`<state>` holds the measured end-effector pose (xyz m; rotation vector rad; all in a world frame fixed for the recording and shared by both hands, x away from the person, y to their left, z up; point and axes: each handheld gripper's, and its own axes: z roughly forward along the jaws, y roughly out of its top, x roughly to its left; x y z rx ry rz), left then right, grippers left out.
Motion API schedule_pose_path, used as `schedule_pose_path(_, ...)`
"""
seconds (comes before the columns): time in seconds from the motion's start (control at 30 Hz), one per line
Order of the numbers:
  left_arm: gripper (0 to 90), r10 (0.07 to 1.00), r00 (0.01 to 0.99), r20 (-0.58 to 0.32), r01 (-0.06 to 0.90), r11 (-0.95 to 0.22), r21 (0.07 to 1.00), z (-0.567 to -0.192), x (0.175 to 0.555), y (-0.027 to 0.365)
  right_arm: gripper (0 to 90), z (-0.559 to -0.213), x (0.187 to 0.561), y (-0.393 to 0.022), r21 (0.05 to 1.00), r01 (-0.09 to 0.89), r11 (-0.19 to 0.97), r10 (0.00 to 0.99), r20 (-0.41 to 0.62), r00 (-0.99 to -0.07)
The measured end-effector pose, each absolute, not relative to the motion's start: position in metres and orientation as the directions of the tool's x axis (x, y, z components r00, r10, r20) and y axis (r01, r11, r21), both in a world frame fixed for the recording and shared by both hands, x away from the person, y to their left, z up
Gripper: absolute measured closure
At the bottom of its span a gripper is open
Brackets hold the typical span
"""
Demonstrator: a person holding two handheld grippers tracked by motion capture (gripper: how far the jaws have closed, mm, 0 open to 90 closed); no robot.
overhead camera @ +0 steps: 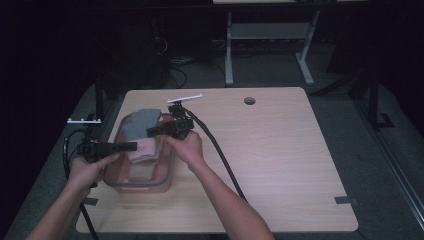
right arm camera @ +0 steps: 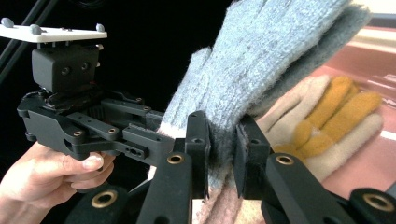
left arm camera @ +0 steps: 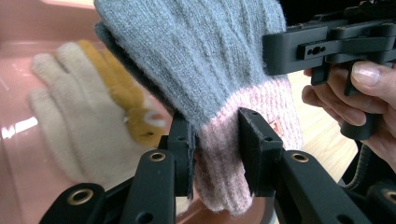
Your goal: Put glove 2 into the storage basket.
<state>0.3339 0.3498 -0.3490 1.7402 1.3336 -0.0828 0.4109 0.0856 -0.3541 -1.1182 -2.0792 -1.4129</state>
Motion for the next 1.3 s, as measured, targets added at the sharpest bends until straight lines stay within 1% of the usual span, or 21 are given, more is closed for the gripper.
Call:
schedule_pose_path(0.3, 68.0, 0.749, 0.395, -0.532, 0.802, 0.000, 0.597, -0.357, 0.332, 0.360, 77.7, -0.366, 0.413, 0.098, 0.575, 0.794, 0.198, 0.397, 0.693, -0.602)
schedule_pose_path(0.73, 67.9, 0.786, 0.383, -0.485, 0.821, -0.049, 0.569, -0.369, 0.334, 0.361, 77.6, -0.387, 0.416, 0.107, 0.549, 0.800, 0.241, 0.424, 0.682, -0.596)
schedule_pose_path(1.03, 67.9, 0.812, 0.357, -0.462, 0.846, -0.072, 0.528, -0.384, 0.336, 0.356, 76.9, -0.401, 0.415, 0.113, 0.542, 0.790, 0.286, 0.463, 0.644, -0.609)
schedule_pose_path(1.3, 67.7, 0.829, 0.369, -0.420, 0.849, -0.116, 0.516, -0.389, 0.338, 0.354, 75.0, -0.403, 0.415, 0.115, 0.542, 0.772, 0.331, 0.485, 0.604, -0.632)
